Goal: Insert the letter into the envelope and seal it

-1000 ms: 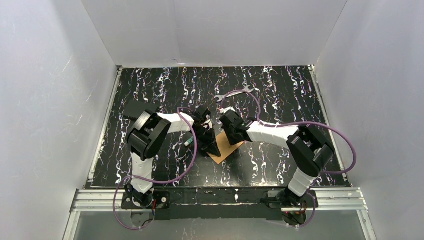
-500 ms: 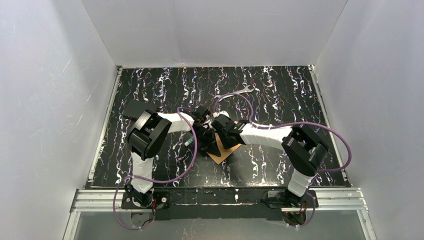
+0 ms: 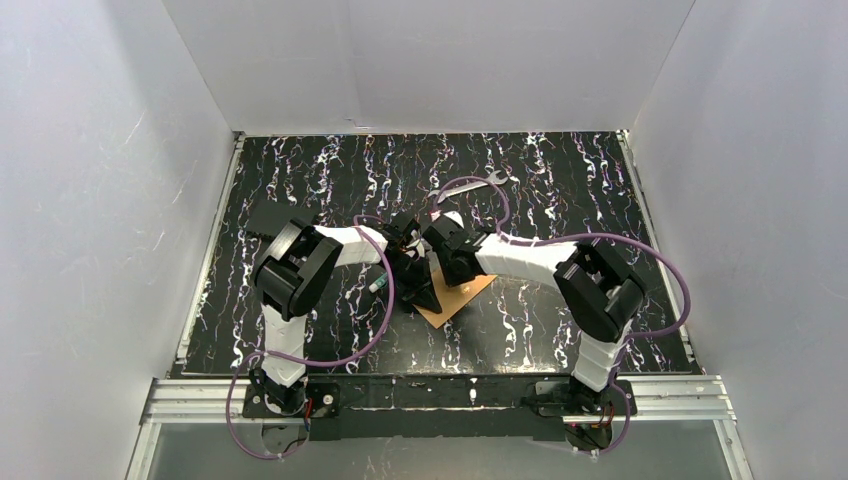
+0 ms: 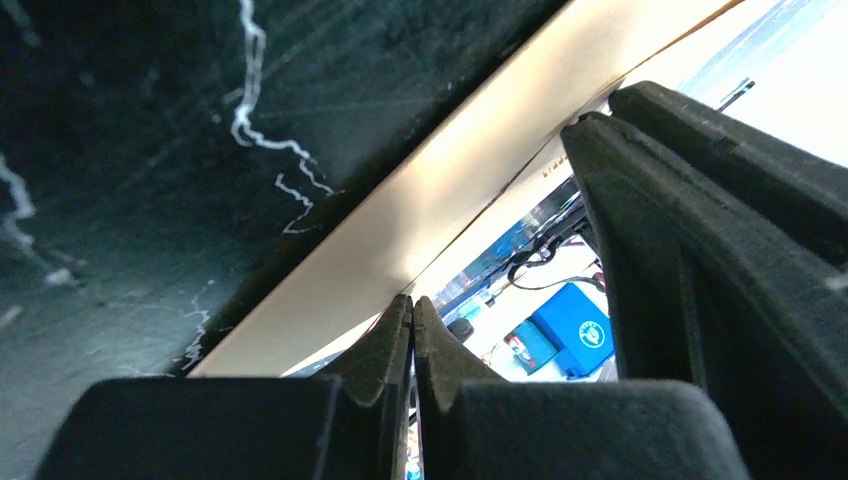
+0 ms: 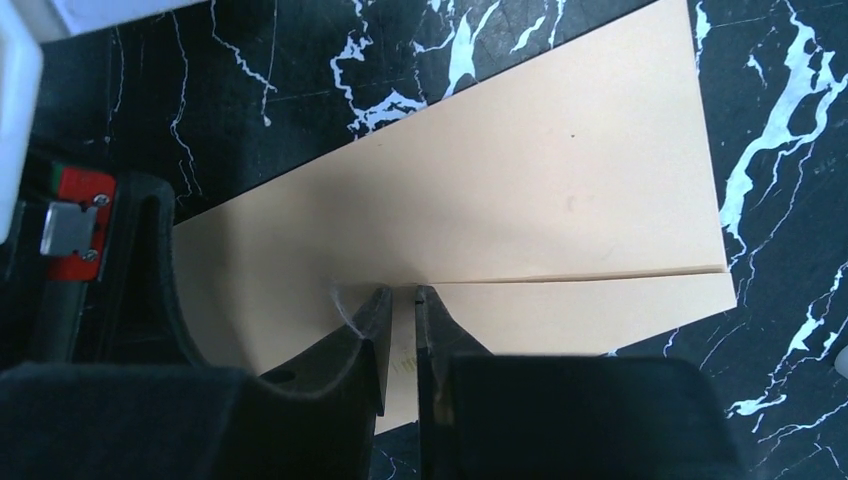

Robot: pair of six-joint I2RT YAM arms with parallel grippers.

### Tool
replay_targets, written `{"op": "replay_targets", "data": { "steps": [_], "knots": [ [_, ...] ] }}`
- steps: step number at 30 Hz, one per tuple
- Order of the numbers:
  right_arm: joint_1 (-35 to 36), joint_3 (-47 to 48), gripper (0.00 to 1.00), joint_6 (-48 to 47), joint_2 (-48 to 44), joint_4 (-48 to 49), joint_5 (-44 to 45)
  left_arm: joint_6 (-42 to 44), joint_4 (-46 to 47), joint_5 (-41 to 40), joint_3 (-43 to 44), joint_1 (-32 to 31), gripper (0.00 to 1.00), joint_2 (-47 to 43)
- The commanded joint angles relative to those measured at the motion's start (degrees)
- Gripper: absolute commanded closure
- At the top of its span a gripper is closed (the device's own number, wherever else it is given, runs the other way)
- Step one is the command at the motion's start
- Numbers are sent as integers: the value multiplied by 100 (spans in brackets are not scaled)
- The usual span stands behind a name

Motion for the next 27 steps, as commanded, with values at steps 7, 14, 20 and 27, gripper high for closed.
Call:
{"op": "replay_targets", "data": {
  "steps": [7, 14, 20, 27],
  "knots": [
    [-763, 260, 77, -54, -435, -431, -53, 640, -371, -1009, 70, -58, 100, 0],
    [-801, 942, 74, -27, -874, -871, -327, 902, -485, -801, 787, -49, 72, -659],
    [-805, 217, 57, 701, -1933, -1004, -363, 1278, -1137, -1768, 1357, 80, 52, -1559],
    [-801, -316, 52, 1295, -2454, -788, -523, 3030, -2146, -4187, 1357, 179, 26, -2057]
  ]
}}
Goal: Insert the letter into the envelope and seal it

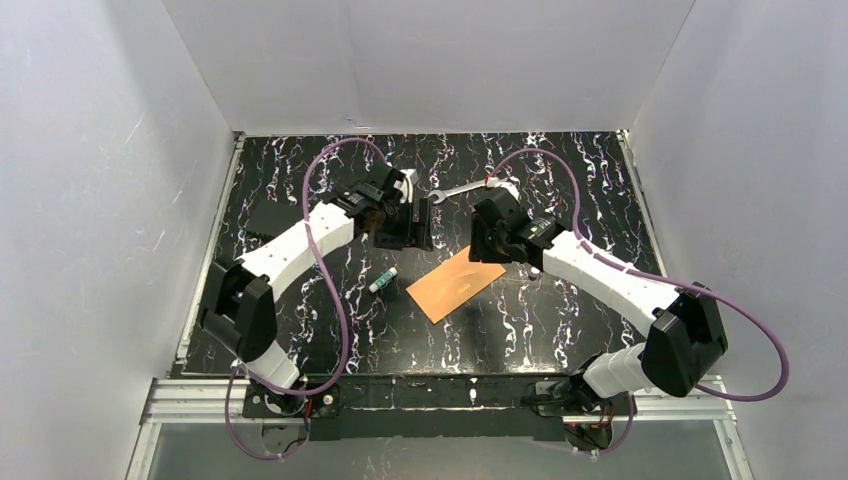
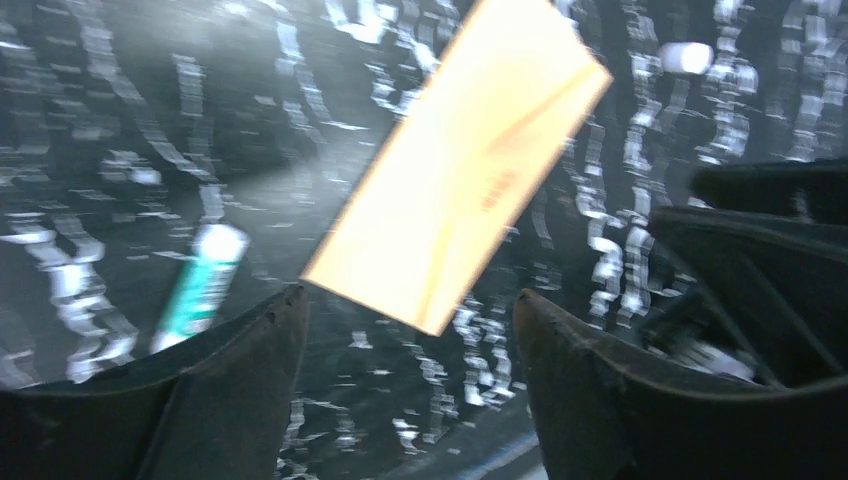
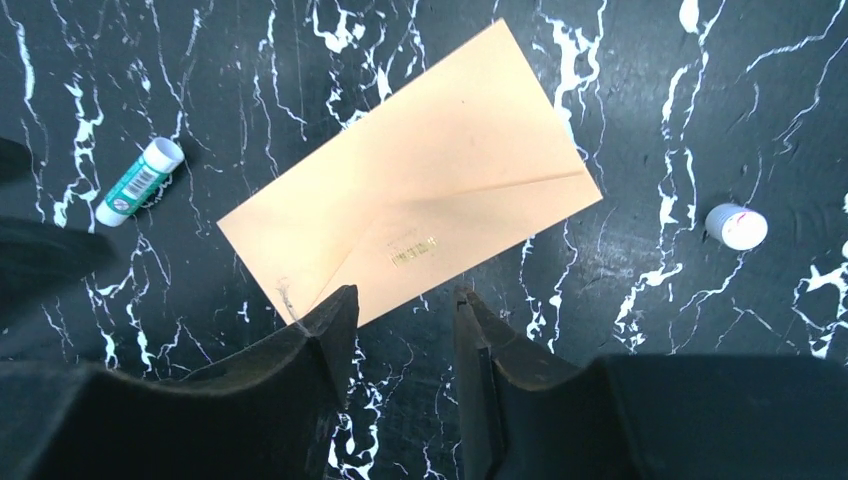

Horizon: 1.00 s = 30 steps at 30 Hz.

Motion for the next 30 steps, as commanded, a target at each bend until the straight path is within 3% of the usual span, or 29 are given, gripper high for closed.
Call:
{"op": "replay_targets", "data": {
  "steps": [1, 5, 8, 11, 20, 25, 28, 30],
  "knots": [
    [4, -207, 52, 544, -99, 48, -132, 1472, -1105, -1954, 116, 53, 23, -48],
    [4, -293, 51, 643, -147, 45, -100, 2099, -1499, -2362, 243, 60, 18, 290],
    [1, -357, 51, 644, -192, 8, -58, 1981, -1628, -2580, 257, 106, 16, 583],
    [-5, -392, 51, 643, -209, -22, -15, 1901, -1471, -2225, 184, 200, 17, 834],
    [-23, -424, 51, 698, -240, -87, 16, 2070, -1328, -1874, 116, 202, 45, 1317],
    [-23, -475, 52, 780, -251, -52, 19, 2038, -1342, -1730, -106, 205, 49, 1284],
    [-25, -477, 53, 799, -219, -18, -35, 2015, -1284, -1636, -251, 202, 63, 1345],
    [-23, -460, 53, 792, -192, -29, -56, 2024, -1231, -1645, -314, 202, 67, 1367]
  ]
}}
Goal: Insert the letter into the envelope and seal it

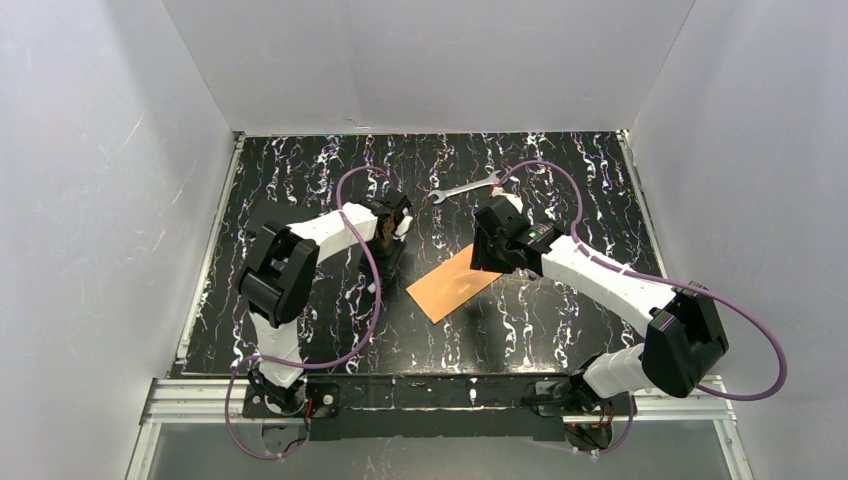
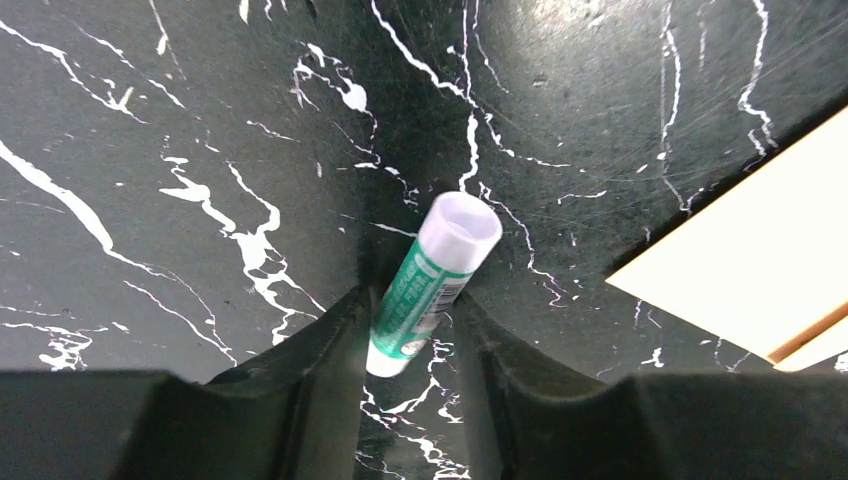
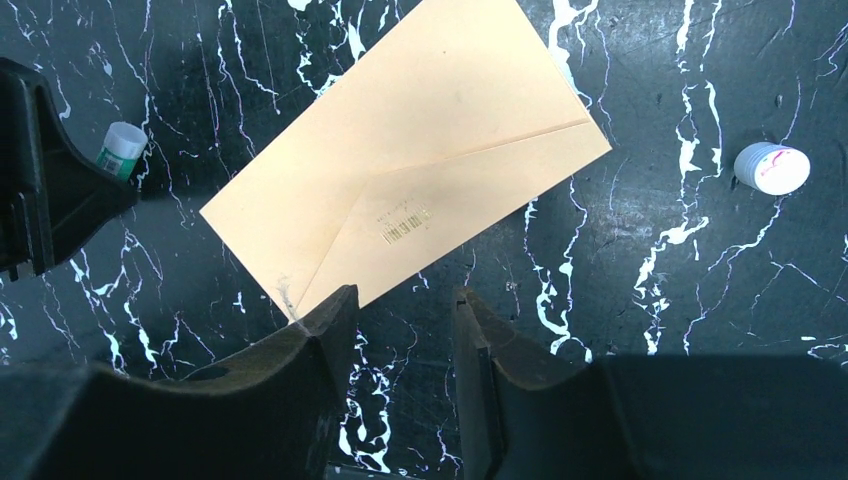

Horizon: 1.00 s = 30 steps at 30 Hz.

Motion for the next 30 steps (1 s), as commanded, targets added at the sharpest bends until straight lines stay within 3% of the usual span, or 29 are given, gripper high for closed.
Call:
{"op": "replay_targets", "data": {
  "steps": [1, 6, 9, 11, 14, 17, 23, 26, 30],
  "knots": [
    [-16, -42, 53, 78, -115, 26, 44, 45, 18, 118, -188, 1, 68, -26],
    [-16, -21, 53, 68, -158, 10, 103, 88, 171, 183, -374, 1, 71, 39],
    [-16, 5, 53, 89, -174, 29, 101, 81, 262, 239, -441, 1, 85, 4],
    [-16, 66, 53, 96, -207, 14, 81, 137, 272, 248, -406, 1, 100, -144],
    [-16, 142, 53, -8, -348, 136, -60, 252, 252, 662, -212, 1, 100, -547],
    [-16, 160, 48, -188, -598, 575, -557, 399, 318, 1385, 51, 1, 100, -1079],
    [-17, 45, 36, -272, -1317, 2269, -1817, 667, 1005, 3621, 203, 34, 100, -2293],
    [-18, 190, 29, -204, -1565, 2761, -1833, 637, 1418, 4621, 404, 79, 100, -2600],
    [-16, 759, 24, 61, -1631, 2654, -1120, 340, 1935, 5324, 719, 166, 100, -2715]
  ]
}}
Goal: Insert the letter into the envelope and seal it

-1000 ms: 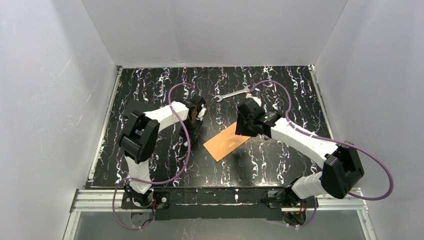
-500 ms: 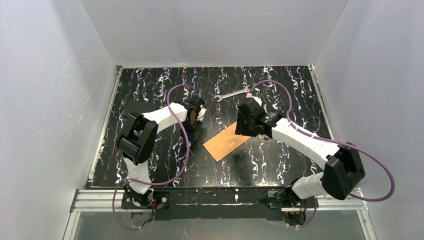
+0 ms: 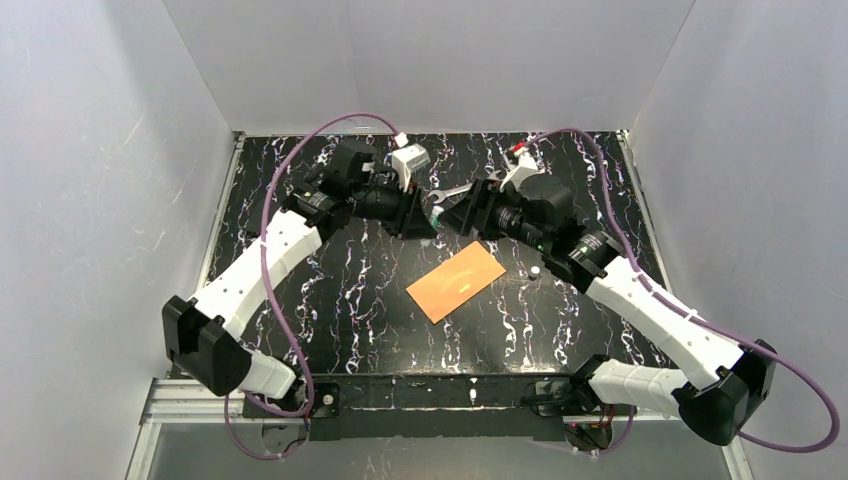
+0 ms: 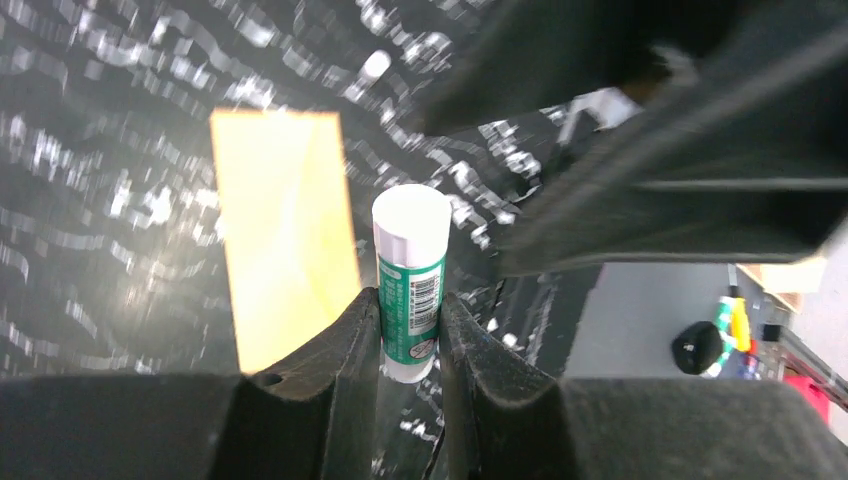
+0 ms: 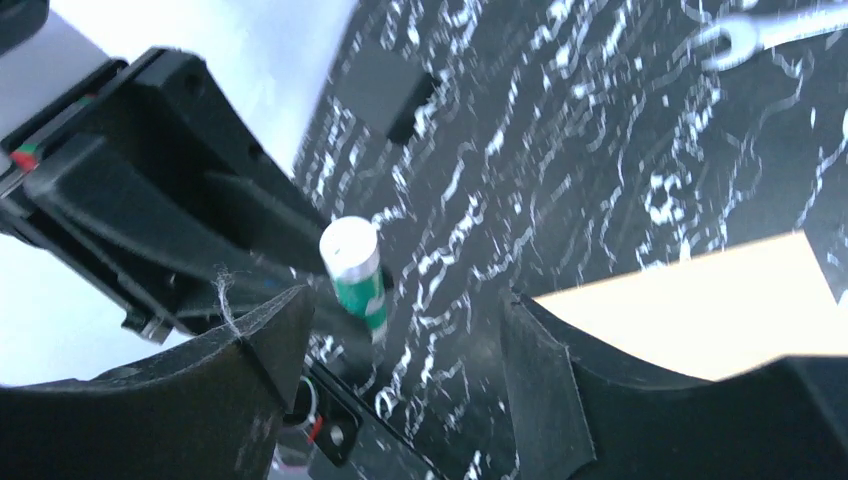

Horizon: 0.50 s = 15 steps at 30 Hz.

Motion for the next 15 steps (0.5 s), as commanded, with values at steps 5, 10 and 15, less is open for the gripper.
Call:
{"op": "replay_targets", "data": {
  "steps": [5, 10, 15],
  "knots": [
    [-12, 1271, 24, 284, 73, 820, -106, -674, 844, 2338, 805, 220, 100, 63],
    [-12, 1572, 45, 197, 179, 545, -418, -1128, 1214, 3020, 924, 251, 100, 124],
    [-12, 1576, 35, 137, -41, 409, -386, -1427, 1556, 3298, 746, 296, 100, -40]
  ]
}}
